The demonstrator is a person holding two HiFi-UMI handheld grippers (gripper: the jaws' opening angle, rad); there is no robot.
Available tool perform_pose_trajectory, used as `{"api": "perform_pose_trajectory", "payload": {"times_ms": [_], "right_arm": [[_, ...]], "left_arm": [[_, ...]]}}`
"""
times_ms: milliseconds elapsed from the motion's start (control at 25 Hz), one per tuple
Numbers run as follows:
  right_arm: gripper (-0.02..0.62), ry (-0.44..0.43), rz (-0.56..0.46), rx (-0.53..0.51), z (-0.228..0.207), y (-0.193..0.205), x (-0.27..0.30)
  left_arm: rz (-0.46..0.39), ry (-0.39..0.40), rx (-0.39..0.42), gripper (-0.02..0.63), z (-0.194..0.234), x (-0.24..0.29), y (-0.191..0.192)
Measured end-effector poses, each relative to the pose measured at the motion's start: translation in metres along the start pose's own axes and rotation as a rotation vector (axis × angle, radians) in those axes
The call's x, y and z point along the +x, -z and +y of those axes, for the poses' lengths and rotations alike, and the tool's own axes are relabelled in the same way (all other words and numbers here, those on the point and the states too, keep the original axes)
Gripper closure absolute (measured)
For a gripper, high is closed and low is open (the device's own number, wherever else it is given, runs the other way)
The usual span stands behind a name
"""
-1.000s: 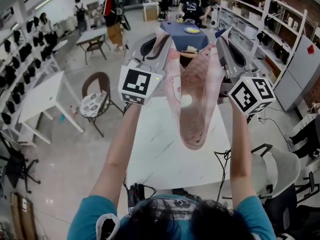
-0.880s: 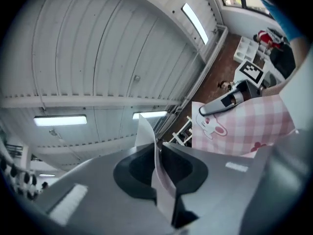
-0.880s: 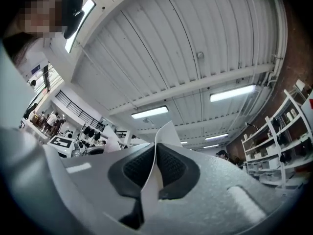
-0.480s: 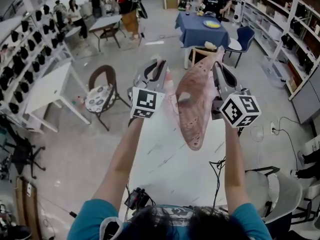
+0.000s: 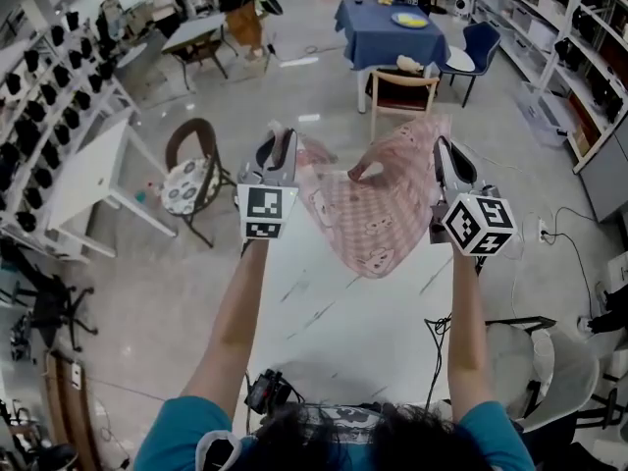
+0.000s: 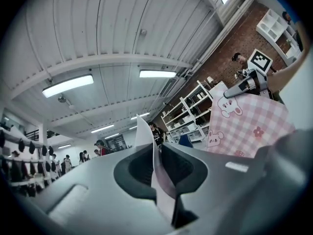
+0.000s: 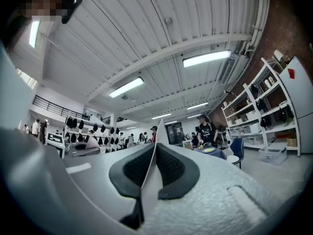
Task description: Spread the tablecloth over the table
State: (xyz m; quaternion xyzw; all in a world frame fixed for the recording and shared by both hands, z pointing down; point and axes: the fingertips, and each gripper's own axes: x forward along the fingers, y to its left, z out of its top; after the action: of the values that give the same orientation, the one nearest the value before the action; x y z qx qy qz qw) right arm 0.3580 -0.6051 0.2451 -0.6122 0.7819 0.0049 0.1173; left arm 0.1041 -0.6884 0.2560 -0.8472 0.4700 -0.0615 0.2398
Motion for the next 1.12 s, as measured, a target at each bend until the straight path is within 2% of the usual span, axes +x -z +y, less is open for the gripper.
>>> {"api": "perform_pose_trajectory", "payload": {"times_ms": [160,320,480,920,1120], "right_arm": [[0.591,0.032,0.014,0.019,-0.016,0.010,-0.016],[0.591,0.048,0.022,0.040,-0.025,0.013,-0.030],[0.591,0.059,0.028,0.057,-0.030,0.018,-0.049],[0.591,0.157,0.017,0.191,-0.059,0.041,-0.132],[0.591,0.202,0.020,0.230,-0.053,0.049,-0.171]], "left_arm": [[0.054,-0.068,-0.069,0.552,0.019,-0.027,0.025],[0.142,-0.129,-0.140,0.549,0.037,-0.060,0.048],[0.155,-0.182,-0.167,0.548,0.048,-0.093,0.064],[0.249,-0.244,-0.270,0.545,0.024,-0.194,0.099],[0.260,-0.234,-0.269,0.546,0.015,-0.231,0.102]]}}
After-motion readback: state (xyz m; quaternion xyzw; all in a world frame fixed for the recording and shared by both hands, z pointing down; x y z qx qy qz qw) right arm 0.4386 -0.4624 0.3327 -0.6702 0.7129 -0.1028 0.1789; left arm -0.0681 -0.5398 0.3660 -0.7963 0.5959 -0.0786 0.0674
